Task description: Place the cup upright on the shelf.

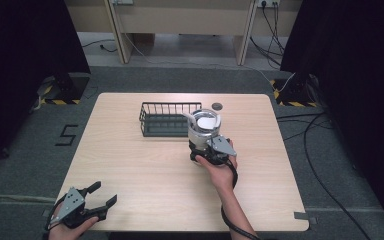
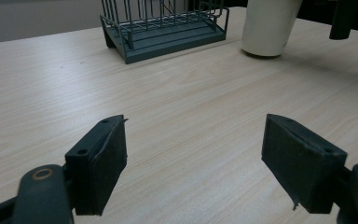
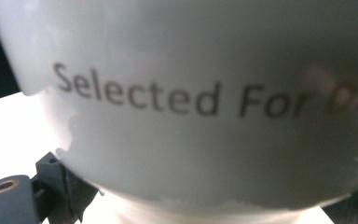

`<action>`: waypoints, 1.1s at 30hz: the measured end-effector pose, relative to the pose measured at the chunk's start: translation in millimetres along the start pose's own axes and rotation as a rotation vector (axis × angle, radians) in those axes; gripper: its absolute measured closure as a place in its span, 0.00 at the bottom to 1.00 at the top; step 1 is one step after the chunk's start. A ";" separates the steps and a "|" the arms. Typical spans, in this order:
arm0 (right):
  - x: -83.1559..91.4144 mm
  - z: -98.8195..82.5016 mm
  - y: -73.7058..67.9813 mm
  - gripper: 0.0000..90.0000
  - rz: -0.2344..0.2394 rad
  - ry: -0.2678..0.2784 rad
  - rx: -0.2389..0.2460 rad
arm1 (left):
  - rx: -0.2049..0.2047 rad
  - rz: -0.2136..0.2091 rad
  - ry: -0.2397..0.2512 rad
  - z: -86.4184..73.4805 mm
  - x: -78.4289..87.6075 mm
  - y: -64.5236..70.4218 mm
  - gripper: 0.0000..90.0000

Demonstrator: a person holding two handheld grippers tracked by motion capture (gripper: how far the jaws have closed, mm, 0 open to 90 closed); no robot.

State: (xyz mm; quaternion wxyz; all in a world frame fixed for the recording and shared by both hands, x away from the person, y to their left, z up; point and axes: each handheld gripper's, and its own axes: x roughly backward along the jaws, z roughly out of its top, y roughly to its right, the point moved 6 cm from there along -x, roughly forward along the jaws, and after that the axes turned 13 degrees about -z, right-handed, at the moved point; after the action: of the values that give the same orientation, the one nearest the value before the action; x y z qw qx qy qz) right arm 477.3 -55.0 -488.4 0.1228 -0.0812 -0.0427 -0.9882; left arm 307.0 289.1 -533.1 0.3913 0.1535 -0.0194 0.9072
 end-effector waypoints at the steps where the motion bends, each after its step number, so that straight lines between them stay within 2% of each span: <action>1: 0.7 2.1 -0.5 0.11 0.002 0.002 0.003 | 0.001 0.000 0.001 0.0 -0.1 -0.1 0.24; 14: 6.3 33.9 -1.5 0.11 0.003 0.053 0.004 | -0.001 0.002 0.001 0.3 0.2 0.2 0.24; 33: -3.7 69.5 -5.6 0.11 -0.005 0.082 -0.003 | 0.011 0.005 0.010 0.4 0.0 -0.1 0.24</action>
State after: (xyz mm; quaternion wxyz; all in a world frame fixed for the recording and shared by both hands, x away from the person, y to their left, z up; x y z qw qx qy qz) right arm 489.9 -41.6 -421.0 0.1220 -0.0406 -0.0365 -0.9910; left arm 307.1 289.1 -532.7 0.3882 0.1513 -0.0130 0.9090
